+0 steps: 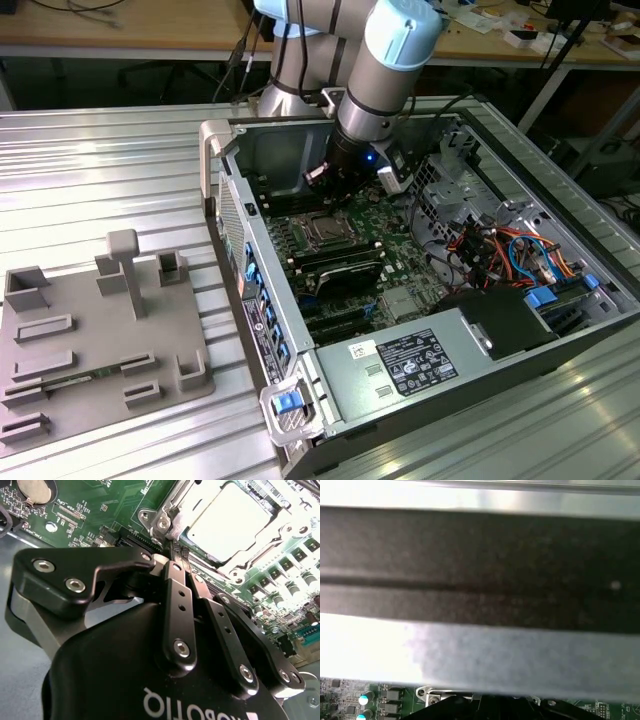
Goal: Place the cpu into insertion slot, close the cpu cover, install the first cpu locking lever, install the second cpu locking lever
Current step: 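Install the first cpu locking lever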
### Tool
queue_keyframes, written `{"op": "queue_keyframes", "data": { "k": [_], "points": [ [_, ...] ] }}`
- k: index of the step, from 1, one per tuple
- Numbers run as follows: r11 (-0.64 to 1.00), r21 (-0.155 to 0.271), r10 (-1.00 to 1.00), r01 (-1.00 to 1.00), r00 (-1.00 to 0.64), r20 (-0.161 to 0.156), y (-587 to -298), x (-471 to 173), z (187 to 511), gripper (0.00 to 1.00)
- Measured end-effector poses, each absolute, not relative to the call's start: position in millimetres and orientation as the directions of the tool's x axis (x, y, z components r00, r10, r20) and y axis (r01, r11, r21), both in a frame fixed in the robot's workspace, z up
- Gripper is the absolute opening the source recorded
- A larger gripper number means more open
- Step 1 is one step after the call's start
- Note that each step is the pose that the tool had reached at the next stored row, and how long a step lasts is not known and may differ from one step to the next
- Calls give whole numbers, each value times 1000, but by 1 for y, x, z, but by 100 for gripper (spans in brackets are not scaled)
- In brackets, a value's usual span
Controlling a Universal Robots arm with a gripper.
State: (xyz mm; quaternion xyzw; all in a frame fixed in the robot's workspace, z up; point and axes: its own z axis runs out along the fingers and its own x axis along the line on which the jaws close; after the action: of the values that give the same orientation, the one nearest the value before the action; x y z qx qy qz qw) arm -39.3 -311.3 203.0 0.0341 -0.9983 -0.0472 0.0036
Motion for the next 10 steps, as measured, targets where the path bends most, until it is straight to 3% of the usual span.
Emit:
{"op": "queue_keyframes", "data": {
  "k": [10],
  "points": [
    [993,93,-68,-68,-998,3,-311,-39,219,11]
  ]
}}
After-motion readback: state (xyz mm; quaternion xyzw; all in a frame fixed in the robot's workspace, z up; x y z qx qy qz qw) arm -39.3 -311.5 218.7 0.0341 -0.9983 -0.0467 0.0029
